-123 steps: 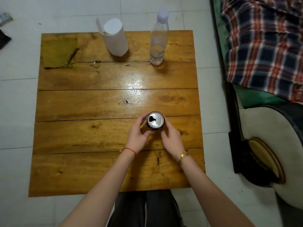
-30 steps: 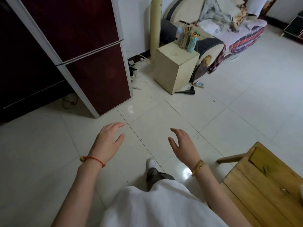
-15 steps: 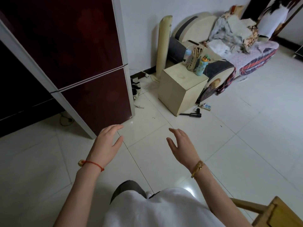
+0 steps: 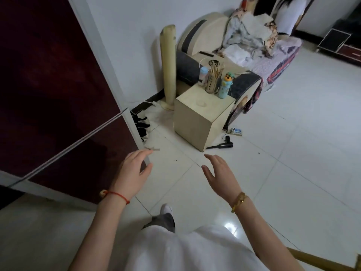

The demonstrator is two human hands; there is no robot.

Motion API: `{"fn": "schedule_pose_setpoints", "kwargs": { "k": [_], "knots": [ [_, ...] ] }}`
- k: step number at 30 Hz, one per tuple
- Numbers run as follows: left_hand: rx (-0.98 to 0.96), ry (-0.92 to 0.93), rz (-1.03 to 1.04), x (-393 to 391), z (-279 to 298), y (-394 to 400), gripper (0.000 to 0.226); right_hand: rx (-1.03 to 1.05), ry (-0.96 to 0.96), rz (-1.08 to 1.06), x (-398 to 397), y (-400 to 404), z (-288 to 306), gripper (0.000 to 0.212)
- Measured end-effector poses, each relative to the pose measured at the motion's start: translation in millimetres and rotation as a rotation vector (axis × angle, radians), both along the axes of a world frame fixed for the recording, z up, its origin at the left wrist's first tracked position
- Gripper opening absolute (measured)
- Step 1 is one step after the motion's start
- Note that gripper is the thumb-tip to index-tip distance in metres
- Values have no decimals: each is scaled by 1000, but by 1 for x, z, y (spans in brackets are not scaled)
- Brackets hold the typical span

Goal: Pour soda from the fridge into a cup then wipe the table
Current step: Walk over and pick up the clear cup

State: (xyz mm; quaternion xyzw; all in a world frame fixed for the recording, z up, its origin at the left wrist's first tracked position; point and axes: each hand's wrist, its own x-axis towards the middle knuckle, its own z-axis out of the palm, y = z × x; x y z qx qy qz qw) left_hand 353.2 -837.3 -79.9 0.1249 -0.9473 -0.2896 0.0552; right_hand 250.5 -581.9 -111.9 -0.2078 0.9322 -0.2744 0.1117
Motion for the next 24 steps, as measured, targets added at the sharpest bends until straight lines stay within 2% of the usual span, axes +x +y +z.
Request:
{"fn": "schedule_pose_setpoints", "kwargs": {
  "k": [8,17,24],
  "knots": [
    [-26,-18,-201,-147,14,-70,39,-35,45,-174,-98,-61,15,45],
    [-11,-83,-332,-275,-2,-82,40,-13,-27,-296,-184,-80,-9,46],
    [-4,-115,-374,-399,-25,-81,42,5,-72,-322,-297,-77,-31,45]
  ]
}}
